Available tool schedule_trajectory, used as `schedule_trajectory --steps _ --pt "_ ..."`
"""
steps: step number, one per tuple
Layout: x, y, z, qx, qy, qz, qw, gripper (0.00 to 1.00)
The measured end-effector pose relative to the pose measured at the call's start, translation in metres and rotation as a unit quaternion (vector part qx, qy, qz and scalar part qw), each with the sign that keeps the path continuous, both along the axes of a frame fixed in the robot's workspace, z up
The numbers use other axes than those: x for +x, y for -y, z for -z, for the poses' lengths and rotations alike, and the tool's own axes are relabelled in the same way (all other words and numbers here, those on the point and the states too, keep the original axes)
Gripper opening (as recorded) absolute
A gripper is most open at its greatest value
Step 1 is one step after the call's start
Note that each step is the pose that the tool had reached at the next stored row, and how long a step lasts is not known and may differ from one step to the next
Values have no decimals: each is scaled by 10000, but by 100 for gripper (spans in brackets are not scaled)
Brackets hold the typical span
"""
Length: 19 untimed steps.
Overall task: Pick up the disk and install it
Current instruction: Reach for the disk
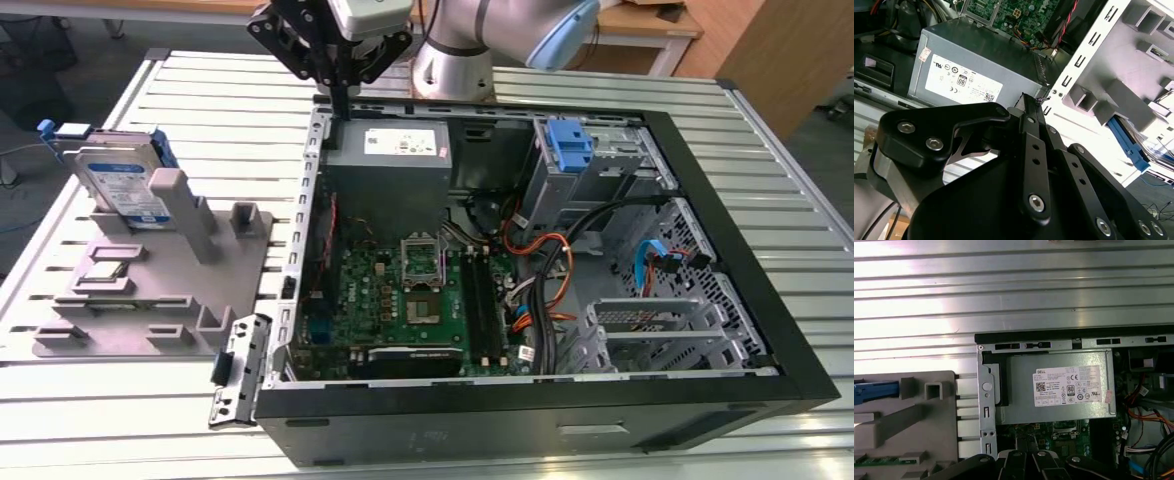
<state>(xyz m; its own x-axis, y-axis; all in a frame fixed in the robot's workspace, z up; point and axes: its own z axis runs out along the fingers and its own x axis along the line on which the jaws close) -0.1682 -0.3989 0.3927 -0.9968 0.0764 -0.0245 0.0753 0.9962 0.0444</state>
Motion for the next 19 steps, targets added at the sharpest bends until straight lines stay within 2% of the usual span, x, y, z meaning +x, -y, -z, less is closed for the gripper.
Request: schedule_trajectory --steps 8,14,19 --pt "-81 0 0 0 0 -1 10000 10" --pt "-93 0 1 0 0 0 10000 10" --pt "-148 0 3 0 0 -1 10000 10"
